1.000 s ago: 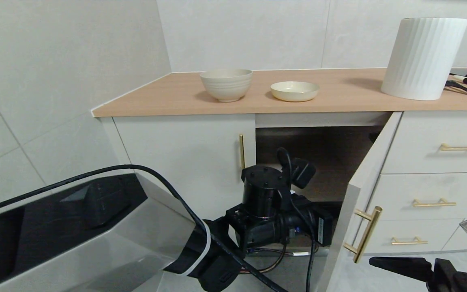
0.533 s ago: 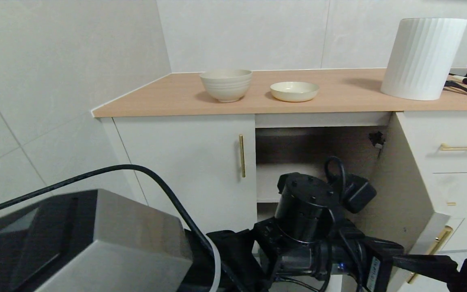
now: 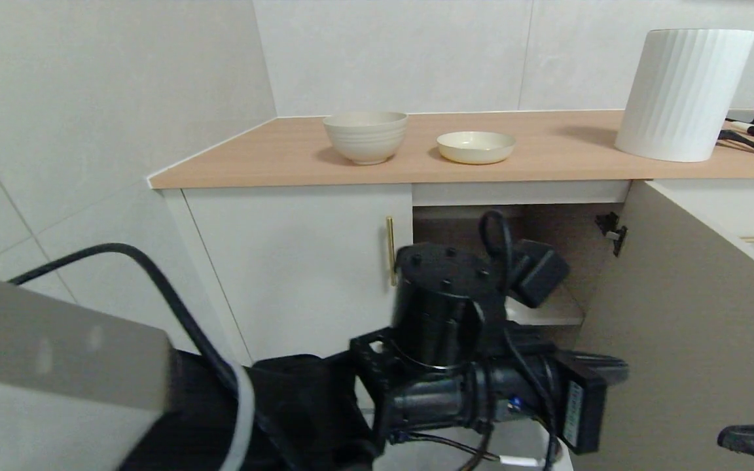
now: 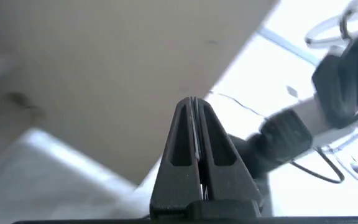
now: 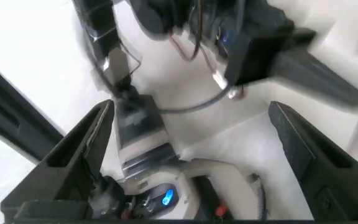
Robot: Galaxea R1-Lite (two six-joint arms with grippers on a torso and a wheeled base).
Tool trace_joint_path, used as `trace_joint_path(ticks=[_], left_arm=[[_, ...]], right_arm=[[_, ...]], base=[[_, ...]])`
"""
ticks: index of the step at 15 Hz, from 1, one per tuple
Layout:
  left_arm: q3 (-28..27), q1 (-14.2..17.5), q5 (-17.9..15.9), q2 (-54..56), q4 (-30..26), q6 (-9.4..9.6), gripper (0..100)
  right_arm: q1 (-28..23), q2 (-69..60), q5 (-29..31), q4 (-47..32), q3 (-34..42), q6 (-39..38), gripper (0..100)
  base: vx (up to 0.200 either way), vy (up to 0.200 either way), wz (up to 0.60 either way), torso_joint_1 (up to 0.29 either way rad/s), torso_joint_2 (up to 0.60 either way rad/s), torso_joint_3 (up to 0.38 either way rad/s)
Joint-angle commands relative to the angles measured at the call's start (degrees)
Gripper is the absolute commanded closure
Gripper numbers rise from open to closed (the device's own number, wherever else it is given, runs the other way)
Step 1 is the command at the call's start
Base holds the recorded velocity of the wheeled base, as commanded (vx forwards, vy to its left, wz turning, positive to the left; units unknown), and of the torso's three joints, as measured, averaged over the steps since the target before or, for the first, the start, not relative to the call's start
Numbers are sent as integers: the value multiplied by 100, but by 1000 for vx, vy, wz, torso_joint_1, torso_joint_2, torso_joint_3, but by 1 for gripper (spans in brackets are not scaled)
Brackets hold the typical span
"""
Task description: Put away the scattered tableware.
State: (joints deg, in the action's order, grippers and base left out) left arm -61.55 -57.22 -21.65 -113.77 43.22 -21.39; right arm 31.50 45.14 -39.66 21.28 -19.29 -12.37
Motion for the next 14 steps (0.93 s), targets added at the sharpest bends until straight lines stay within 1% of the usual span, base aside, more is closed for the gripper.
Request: trace_joint_path(ticks=[1,2,3,4,5,6,7,9,10,11,12,13,14], left_arm=[[829,783,56,989,-15,-5,100],[1093,1073,170,1217,-15,4,100],[1391,1380,363,1516,-41,21,100],[1681,1679,416,1859,-68,21,100],[1927,1908,416,2167,-173,21,100],[2156,2242,416,2650,-490,21,100],[2244,2541,425,3063,-938,21,100],[2253,2971,442,3617,-1650,21,100],[2218,3437,434,4056,-2203,21,100],[2209,3622,434,4170,-2335,21,100],[2226,3745,434,4223,-2353,21,100],[2244,3885,434,4250,-2362,21,100],[2235,3947,434,4223,-2362,21,0]], right_arm=[[-12,364,63,34,-190,16,0],[-30,680,230,42,-304,33,0],[-30,1111,511,148,-444,51,0],[-30,1541,810,332,-620,60,0],[-30,1902,1118,482,-787,60,0],[-39,2420,1549,526,-1130,68,0],[-65,2816,1707,526,-1464,68,0],[-215,3352,1874,526,-1947,68,0],[-355,3915,2137,482,-2554,68,0],[-417,4161,2243,376,-2853,60,0],[-425,4336,2384,227,-3072,51,0],[-425,4407,2533,174,-3090,51,0],[-425,4398,2586,165,-3072,51,0]], base=[[0,0,0,0,0,0],[0,0,0,0,0,0],[0,0,0,0,0,0],[0,0,0,0,0,0],[0,0,0,0,0,0],[0,0,0,0,0,0],[0,0,0,0,0,0],[0,0,0,0,0,0],[0,0,0,0,0,0],[0,0,0,0,0,0],[0,0,0,0,0,0],[0,0,0,0,0,0],[0,0,0,0,0,0]])
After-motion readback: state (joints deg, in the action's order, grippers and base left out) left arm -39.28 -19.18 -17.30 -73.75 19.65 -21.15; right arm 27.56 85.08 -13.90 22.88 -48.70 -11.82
